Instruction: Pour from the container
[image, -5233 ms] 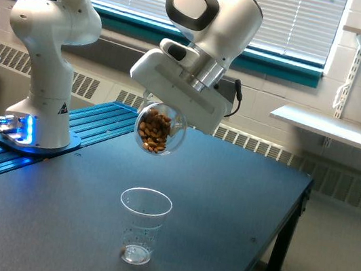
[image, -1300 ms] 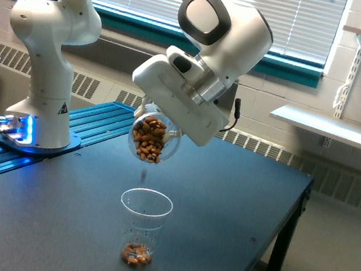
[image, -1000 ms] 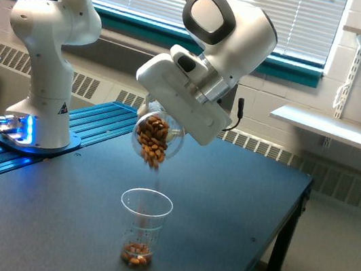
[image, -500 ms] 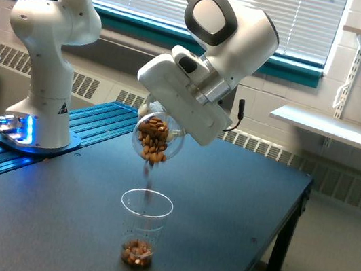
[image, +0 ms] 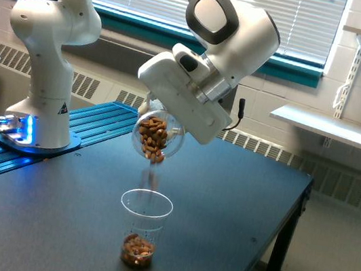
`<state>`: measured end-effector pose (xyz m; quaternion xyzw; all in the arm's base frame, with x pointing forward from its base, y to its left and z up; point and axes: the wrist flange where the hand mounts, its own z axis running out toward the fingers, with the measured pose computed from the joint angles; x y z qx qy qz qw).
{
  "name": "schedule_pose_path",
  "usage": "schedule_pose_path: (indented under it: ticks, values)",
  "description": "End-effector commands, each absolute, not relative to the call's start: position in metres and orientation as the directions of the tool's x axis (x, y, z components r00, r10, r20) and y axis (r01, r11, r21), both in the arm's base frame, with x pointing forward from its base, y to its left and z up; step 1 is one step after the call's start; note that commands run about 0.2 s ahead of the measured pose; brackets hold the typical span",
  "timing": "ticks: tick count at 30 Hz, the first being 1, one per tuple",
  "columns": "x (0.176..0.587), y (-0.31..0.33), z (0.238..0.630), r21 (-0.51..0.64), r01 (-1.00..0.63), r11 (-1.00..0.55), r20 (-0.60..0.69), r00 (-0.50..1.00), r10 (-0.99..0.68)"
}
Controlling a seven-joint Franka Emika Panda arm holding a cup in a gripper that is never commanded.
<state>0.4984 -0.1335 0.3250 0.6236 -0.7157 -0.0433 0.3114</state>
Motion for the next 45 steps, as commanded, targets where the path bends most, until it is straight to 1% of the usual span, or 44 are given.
schedule_pose_path:
  ticks: [1, 45]
  values:
    - [0.502, -0.130, 0.328, 0.466, -0.862, 0.200, 0.383, -0.007, -0.924]
    - [0.512, -0.133, 0.335, 0.519, -0.835, 0.185, 0.378, 0.031, -0.925]
